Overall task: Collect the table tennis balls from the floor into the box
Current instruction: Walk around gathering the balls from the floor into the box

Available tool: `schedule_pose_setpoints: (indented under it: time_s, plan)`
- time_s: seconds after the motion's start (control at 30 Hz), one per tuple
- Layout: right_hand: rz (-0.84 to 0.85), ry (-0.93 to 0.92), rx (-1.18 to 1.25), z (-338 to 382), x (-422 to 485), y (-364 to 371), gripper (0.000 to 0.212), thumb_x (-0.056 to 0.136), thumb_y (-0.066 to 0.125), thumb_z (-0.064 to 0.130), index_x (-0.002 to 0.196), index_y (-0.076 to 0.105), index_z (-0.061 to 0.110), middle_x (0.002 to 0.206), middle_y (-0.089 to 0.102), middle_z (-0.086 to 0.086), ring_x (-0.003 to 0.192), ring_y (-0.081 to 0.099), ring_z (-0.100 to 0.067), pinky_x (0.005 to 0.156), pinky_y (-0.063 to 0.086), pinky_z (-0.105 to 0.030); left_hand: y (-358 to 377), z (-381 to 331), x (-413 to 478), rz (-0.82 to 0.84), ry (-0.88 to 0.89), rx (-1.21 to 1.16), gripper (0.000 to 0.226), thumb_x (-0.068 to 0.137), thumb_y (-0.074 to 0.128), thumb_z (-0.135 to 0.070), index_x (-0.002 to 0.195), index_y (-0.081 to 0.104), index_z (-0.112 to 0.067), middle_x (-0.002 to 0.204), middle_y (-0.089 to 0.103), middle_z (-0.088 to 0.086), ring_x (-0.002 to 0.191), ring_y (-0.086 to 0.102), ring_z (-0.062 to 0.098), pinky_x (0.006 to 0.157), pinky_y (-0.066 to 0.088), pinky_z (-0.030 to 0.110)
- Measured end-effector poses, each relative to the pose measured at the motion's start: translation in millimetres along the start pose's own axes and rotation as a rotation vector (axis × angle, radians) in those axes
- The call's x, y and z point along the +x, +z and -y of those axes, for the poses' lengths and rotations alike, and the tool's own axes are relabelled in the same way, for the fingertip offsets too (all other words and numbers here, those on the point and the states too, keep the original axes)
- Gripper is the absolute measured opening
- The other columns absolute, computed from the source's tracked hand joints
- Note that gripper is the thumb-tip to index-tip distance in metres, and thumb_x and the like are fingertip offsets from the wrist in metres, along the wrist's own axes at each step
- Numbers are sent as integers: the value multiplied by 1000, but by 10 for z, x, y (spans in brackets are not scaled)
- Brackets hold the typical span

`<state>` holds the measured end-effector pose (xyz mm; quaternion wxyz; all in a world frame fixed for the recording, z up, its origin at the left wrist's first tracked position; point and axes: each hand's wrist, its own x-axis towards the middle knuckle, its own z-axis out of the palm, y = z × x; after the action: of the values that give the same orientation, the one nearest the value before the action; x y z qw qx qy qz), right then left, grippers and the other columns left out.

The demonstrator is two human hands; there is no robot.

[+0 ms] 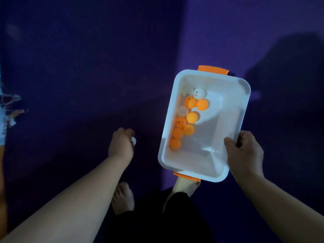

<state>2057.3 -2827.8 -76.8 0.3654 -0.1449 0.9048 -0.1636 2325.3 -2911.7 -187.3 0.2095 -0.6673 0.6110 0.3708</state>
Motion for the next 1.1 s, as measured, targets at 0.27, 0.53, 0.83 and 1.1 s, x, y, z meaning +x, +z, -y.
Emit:
schedule_pose_setpoints:
  time_s: [0.27, 0.53, 0.83, 1.1]
  plan:
    - [-15, 33, 19, 68, -7, -124, 16, 89, 56, 20, 76, 49, 25, 79, 57, 4, 74, 56, -17, 64, 49, -35, -10, 170, -356, 204, -218, 57, 70, 84, 69, -27, 141, 29, -19, 141, 26, 11, 123, 39, 29, 87, 45, 38]
    - [-15, 27, 36, -133, -76, 37, 13, 91, 56, 21, 80, 50, 25, 79, 55, 7, 71, 52, -9, 57, 42, -24, 417, 172, -387, 124, -257, -252, 25, 93, 54, -22, 115, 51, -11, 126, 43, 13, 91, 51, 25, 72, 43, 34]
    - [-21, 64, -44, 164, -517, -162, 7, 89, 55, 21, 82, 53, 18, 76, 57, 3, 72, 56, -19, 68, 51, -42, -668, -559, -893, -258, 67, -747, 15, 92, 52, -34, 104, 56, -26, 104, 62, -5, 94, 60, 14, 81, 48, 30]
    - [-44, 48, 33, 973, -997, -878, 9, 87, 55, 19, 81, 54, 12, 71, 55, 3, 62, 48, -10, 50, 35, -26, -1900, -1394, -1587, -86, 530, -515, 26, 81, 59, -42, 105, 55, -36, 99, 55, -25, 96, 52, 0, 79, 45, 17]
